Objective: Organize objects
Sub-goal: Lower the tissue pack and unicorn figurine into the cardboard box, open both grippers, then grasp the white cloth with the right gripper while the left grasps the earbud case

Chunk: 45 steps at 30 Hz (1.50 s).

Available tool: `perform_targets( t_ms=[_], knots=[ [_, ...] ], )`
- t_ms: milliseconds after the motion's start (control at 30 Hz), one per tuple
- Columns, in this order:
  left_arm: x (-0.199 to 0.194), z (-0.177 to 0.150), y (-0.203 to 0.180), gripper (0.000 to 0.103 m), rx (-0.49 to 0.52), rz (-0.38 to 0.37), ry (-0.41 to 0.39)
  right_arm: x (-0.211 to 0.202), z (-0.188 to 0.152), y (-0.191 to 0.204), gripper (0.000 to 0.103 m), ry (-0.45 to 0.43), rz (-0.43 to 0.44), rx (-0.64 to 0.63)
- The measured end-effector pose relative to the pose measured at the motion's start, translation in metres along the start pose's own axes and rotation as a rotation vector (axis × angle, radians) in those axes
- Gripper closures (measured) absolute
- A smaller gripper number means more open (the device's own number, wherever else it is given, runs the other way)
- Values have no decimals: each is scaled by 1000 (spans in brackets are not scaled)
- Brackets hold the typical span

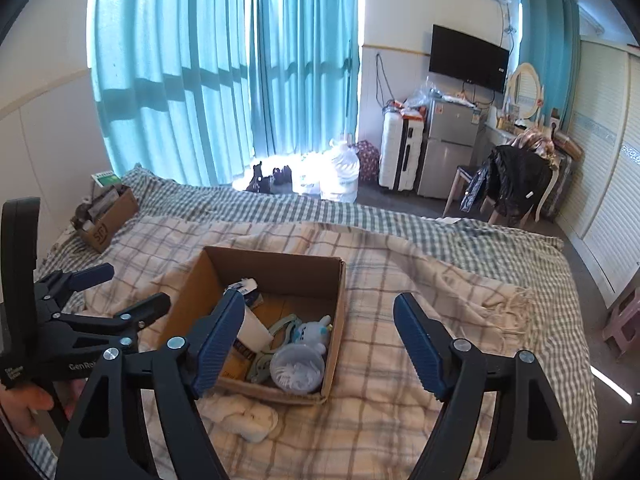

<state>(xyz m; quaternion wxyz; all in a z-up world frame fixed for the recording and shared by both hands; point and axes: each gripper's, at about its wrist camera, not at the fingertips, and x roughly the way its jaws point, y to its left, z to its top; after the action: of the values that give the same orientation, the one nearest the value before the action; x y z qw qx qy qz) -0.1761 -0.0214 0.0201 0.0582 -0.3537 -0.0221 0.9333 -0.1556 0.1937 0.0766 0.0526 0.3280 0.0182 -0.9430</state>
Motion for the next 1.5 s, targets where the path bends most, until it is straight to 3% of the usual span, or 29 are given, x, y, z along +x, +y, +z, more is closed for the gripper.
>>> perform_targets(
  t_ms=[200, 433, 600, 833, 967, 1100, 1200, 1267, 1367, 1500],
  knots=[
    [-62, -17, 16, 0, -27, 26, -65, -72, -13, 19, 17, -66, -35, -60],
    [-87, -48, 34, 0, -38, 77, -101, -86, -52, 38, 17, -57, -2, -80],
    [-67, -83, 49, 0, -57, 72, -64, -47, -92, 48, 17, 2, 13, -76],
    [-10, -122, 51, 0, -39, 121, -19, 48, -136, 61, 17, 180, 34, -77],
    [35, -143, 55, 0, -36, 163, 71, 99, -149, 68, 17, 286, 59, -72],
    [64, -157, 69, 0, -90, 140, 144, 144, -162, 77, 17, 365, 76, -90],
    [77, -162, 77, 0, -124, 128, 179, 159, -169, 83, 34, 397, 120, -94],
    [84, -165, 78, 0, -132, 126, 203, 163, -172, 84, 58, 404, 104, -99],
    [92, -168, 78, 0, -132, 129, 234, 156, -170, 84, 78, 379, 108, -104],
    [91, -169, 79, 0, -134, 124, 240, 141, -170, 84, 87, 342, 78, -124]
  ],
)
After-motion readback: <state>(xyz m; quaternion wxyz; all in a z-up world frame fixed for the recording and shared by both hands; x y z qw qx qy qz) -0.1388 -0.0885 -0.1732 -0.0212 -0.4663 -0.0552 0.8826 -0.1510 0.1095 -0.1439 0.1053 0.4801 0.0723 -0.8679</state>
